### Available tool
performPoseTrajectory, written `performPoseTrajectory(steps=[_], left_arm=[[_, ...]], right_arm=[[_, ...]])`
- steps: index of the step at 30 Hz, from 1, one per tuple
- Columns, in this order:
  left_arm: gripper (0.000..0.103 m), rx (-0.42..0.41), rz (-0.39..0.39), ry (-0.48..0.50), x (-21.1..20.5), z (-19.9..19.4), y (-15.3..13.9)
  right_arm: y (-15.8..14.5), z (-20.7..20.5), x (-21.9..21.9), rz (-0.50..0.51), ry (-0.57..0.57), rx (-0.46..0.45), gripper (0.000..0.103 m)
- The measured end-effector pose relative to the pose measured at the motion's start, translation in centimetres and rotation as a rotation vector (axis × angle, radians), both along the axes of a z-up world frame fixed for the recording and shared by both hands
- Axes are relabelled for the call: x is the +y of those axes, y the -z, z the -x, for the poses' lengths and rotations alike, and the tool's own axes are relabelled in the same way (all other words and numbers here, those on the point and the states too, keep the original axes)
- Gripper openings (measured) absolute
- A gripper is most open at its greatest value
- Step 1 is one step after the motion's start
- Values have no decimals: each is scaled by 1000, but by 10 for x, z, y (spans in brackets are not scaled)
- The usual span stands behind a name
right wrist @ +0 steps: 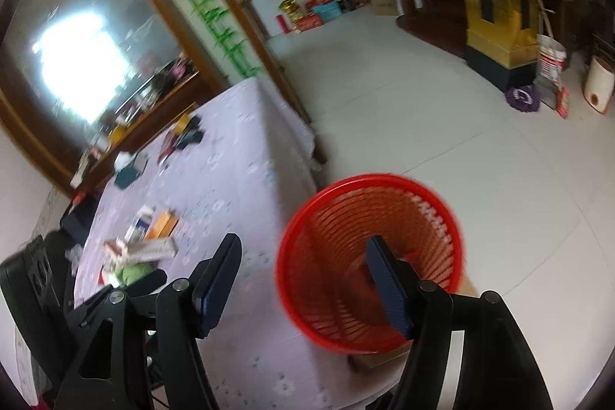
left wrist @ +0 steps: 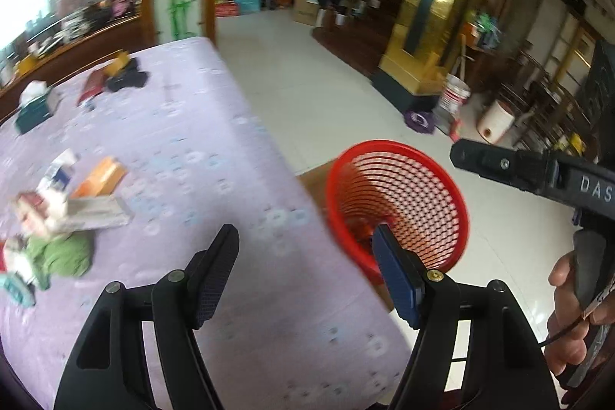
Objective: Collect trash
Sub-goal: 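Return both tools to the table and reach toward the teal wipe pack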
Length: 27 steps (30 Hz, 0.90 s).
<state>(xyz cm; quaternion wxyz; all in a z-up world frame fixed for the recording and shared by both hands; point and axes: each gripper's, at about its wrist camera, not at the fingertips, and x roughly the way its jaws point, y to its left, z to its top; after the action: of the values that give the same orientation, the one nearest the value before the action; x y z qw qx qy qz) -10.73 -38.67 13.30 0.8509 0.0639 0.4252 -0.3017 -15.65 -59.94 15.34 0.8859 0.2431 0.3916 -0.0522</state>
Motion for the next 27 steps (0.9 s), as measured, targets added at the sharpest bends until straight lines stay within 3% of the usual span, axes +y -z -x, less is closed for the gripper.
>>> performPoseTrajectory(steps=[19,27], left_arm=[[70,41,26,-269,157,-1,6],[71,93,50,-506,273,-24,19]], right_arm=[[17,-35,143,7,-260,45,72],[18,-43,184,19,-302,58,72]])
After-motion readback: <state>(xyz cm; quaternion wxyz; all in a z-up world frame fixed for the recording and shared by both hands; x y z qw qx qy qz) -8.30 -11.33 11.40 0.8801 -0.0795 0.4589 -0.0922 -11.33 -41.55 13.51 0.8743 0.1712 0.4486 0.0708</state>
